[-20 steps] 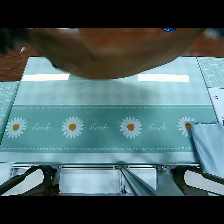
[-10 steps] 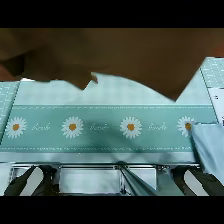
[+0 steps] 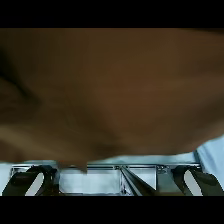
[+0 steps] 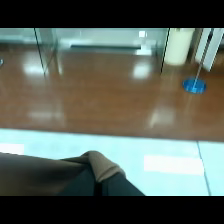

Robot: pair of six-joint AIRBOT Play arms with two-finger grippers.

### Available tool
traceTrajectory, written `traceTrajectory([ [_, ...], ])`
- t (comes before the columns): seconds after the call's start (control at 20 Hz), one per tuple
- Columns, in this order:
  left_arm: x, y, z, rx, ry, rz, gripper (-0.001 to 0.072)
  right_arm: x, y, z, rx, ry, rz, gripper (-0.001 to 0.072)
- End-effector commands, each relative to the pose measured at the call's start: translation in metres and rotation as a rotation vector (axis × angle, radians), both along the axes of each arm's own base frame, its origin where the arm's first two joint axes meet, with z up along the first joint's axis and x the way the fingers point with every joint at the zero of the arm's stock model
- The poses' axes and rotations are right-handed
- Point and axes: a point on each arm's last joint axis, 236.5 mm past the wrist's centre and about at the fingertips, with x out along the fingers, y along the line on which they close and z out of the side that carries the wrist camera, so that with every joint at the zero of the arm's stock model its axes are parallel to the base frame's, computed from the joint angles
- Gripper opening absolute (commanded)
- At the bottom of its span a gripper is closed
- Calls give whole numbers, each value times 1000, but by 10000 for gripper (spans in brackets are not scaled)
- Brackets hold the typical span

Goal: Fold the shirts.

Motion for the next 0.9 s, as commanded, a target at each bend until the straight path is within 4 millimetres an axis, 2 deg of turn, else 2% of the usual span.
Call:
traceTrajectory([
  [0.0,21,27,-39,1,135,99,17,16,-5,-41,31,129,-3,30],
  [0.05,38,25,-58,-18,194,100,17,28,-5,-64,52,197,9,31],
  [0.15,74,21,-109,-38,345,109,18,55,-3,-111,98,310,42,30],
  [0.3,128,9,-204,-68,595,103,18,100,-2,-191,184,475,83,31],
  [0.45,190,0,-285,-89,701,98,18,153,-13,-261,251,578,69,31],
  [0.55,241,-8,-317,-98,663,76,18,195,-23,-298,287,618,55,31],
  [0.7,315,-18,-348,-179,588,76,18,259,-30,-353,394,652,44,30],
  [0.85,371,-24,-390,-232,627,93,18,310,-39,-398,447,703,31,31],
])
